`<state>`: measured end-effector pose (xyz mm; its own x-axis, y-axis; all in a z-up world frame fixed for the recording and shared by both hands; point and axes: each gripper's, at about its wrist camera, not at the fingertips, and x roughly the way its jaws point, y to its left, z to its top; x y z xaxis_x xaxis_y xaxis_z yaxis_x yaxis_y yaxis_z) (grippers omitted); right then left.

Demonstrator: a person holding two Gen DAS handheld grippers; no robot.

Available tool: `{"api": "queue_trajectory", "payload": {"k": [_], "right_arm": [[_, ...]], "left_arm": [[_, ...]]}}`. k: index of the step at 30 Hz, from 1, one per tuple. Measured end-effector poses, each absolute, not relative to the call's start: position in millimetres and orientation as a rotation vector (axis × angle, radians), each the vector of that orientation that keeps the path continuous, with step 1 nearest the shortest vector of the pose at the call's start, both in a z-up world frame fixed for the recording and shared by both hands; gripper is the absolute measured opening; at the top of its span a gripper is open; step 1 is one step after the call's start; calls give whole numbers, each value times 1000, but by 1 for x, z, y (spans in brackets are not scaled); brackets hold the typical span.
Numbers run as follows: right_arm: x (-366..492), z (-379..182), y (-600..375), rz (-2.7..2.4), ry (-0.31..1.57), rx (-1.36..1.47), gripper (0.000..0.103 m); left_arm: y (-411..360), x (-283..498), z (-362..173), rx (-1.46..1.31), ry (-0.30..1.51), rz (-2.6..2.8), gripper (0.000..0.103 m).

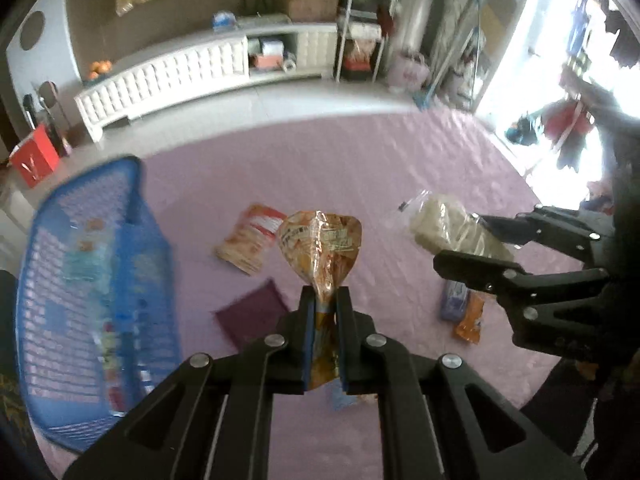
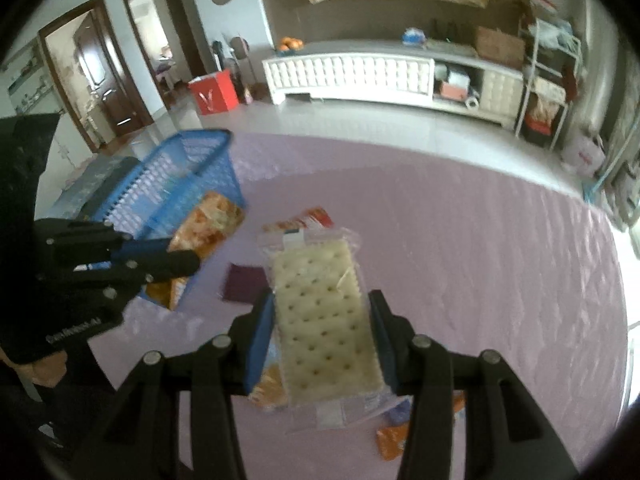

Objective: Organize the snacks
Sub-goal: 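Lift the orange pouch with the left tool while the right tool carries the cracker pack to the basket, then open the right tool to drop the cracker pack into the basket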

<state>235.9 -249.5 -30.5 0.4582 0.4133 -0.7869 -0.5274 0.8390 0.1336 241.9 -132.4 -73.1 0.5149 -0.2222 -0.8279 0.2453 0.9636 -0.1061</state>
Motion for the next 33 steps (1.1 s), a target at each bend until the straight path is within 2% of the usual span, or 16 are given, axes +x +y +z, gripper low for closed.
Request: {"api": "queue_trajectory", "payload": {"k": [5,12,25,33], "right_arm": [[226,-14,-204,629,898,-180,51],[220,-2,-155,695,877,-202,51],[216,-13,-71,762,912,-251,51],[224,-40,-11,686,999,-219,51]], "left_arm": [[-81,222,-36,4,923,-241,9],[-22,209,-20,-30,876,-162,9],[62,182,-18,-96,853,-89,9],[111,171,-19,-110,837,-40,9]]}}
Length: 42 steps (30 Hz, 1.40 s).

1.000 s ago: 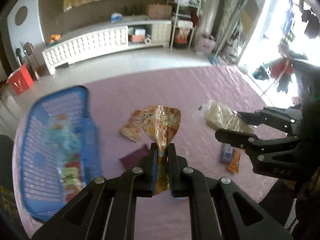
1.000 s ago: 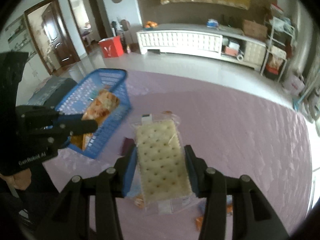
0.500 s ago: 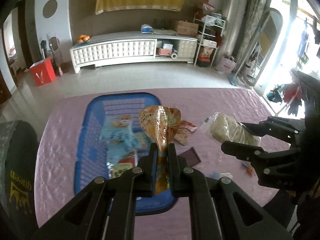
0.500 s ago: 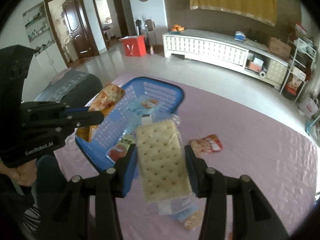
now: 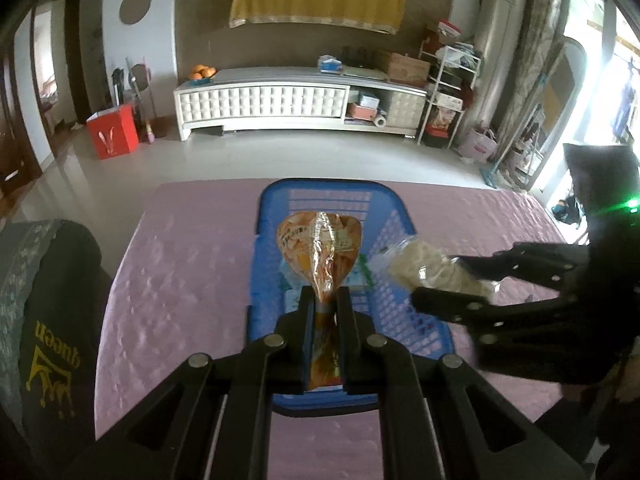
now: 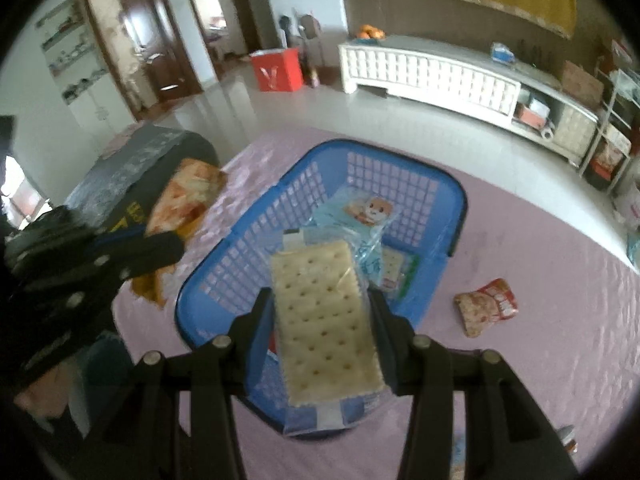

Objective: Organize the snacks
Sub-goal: 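Open the right tool to drop the cracker pack into the basket, then lower the orange pouch into the basket and open the left tool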

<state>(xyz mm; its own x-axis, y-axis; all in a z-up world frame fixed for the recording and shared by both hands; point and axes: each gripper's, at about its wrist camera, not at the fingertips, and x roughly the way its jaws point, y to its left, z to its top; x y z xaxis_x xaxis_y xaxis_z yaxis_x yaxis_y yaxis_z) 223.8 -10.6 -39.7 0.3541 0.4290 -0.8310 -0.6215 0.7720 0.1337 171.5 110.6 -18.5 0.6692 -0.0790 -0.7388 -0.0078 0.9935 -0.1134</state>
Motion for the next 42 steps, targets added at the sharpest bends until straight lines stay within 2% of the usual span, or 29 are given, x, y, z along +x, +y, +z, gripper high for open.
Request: {"api": "queue_trajectory", "payload": {"k": [13,14,15,21,42], "right_arm": [[232,-72,0,514,1089,-184,53],[231,-72,0,503,1093,-188,59],[231,-72,-1,483,1093,-191,72],[219,-55,-5,478,1026,-210,91],[225,-25,-72,432,976,-146,94]], "left_arm": [[135,180,-53,-173,893,-56,9],[135,180,-55,-175,897,-55,9],[137,180,-57,-177,900,-55,9],[135,174,-56,-179,905,-53,9],[85,182,-34,-99,897,-116,9]]}}
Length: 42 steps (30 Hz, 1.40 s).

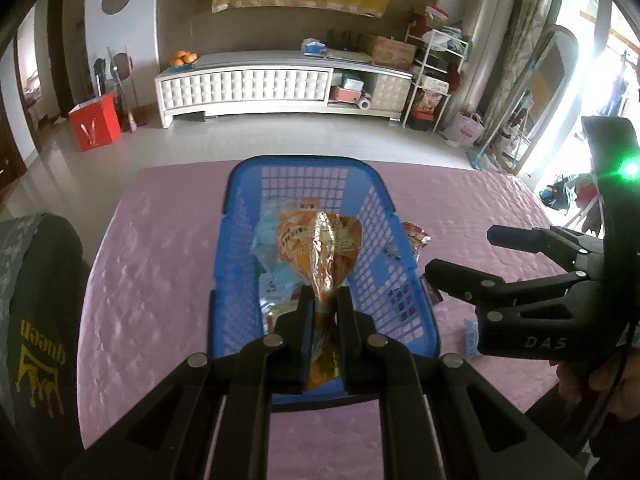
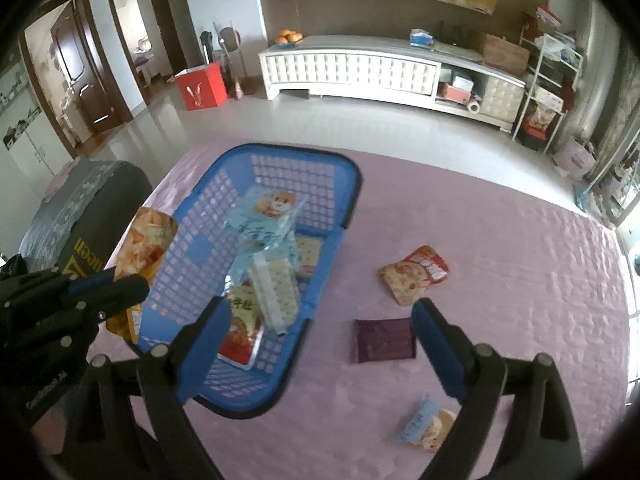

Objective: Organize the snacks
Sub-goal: 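Lower the orange pouch into the basket and open the left tool, then move both tools back over the remaining snacks on the table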

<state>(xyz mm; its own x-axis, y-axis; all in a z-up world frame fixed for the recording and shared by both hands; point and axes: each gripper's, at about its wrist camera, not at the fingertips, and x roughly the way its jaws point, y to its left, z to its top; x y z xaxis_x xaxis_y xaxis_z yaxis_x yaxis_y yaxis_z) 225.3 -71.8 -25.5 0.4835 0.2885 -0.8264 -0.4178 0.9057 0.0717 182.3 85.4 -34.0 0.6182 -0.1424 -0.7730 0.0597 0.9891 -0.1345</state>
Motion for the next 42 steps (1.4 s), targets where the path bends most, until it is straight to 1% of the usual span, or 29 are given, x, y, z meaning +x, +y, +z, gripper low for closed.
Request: {"api": "queue_trajectory", "payload": {"k": [9,18,21,23,24,25,27,29,30,37,40,42], "right_arm": [[249,-46,-88,431,1027,-135,94],[256,-65,-95,433,1065,-129,94],[252,-64,-95,439,1064,-129,94],[249,-60,-97,441,1058,-123,94],[248,-58,-97,440,1054,-123,94],[246,-55,-98,439,1048,-123,94],[241,-48,-99,440,1033,-123,94],[236,-41,-102,439,1019,-119,94],[234,-37,-103,438,1011,-118,94],[211,-15,-119,428,964,-115,94],[204,-8,-131,418,950,-107,94],[200,-6,-137,410,946,-101,94]], "left_arm": [[65,215,-50,-88,945,-151,10],[60,230,-87,-126,1041,-229,11],[52,227,-95,-93,1067,-235,17],[49,226,-97,-82,1088,-243,31],[48,225,-97,-80,1095,-244,35],[46,223,-94,-69,1093,-241,37],[42,219,-88,-44,1081,-242,37],[37,214,-80,-16,1068,-237,44],[36,211,-76,-7,1060,-234,44],[27,192,-49,16,1001,-220,45],[21,183,-38,25,975,-221,52],[16,179,-32,32,961,-231,55]]}}
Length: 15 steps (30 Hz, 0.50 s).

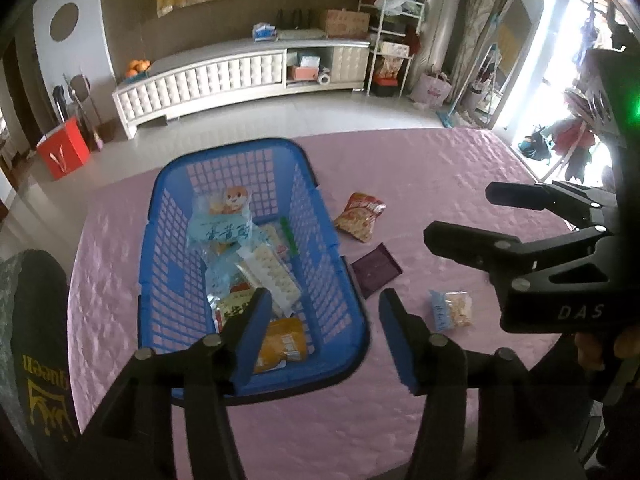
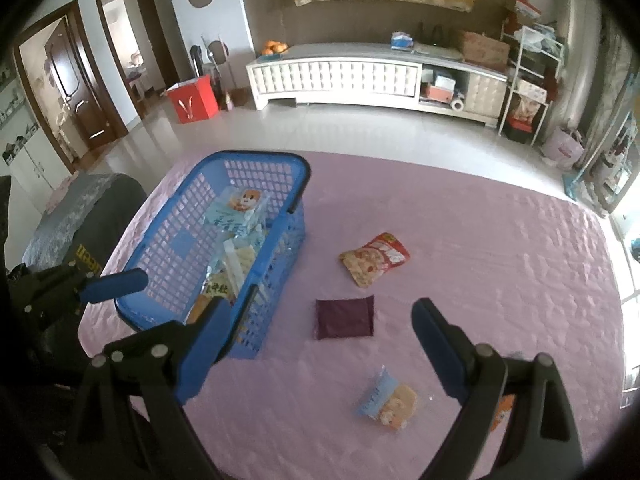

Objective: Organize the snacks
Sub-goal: 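Move both tools back over the remaining snacks on the table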

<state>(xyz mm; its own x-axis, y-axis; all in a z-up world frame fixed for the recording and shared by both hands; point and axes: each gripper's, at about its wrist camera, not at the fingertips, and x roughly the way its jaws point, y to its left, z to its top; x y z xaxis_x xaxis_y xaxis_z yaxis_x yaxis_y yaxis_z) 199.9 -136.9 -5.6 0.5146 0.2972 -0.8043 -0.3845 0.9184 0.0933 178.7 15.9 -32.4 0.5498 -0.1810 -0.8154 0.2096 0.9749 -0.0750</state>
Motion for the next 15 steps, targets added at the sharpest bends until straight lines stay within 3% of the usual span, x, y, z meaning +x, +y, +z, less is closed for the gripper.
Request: {"api": "queue_trajectory", "payload": {"k": [11,15], "right_arm": [[173,-14,-198,344,961,-57,94],[169,-22,-228,294,970,-40,94]], "left_arm": [[-29,161,-18,59,906,-277,68],[-46,162,-28,55,924,-296,68]]}}
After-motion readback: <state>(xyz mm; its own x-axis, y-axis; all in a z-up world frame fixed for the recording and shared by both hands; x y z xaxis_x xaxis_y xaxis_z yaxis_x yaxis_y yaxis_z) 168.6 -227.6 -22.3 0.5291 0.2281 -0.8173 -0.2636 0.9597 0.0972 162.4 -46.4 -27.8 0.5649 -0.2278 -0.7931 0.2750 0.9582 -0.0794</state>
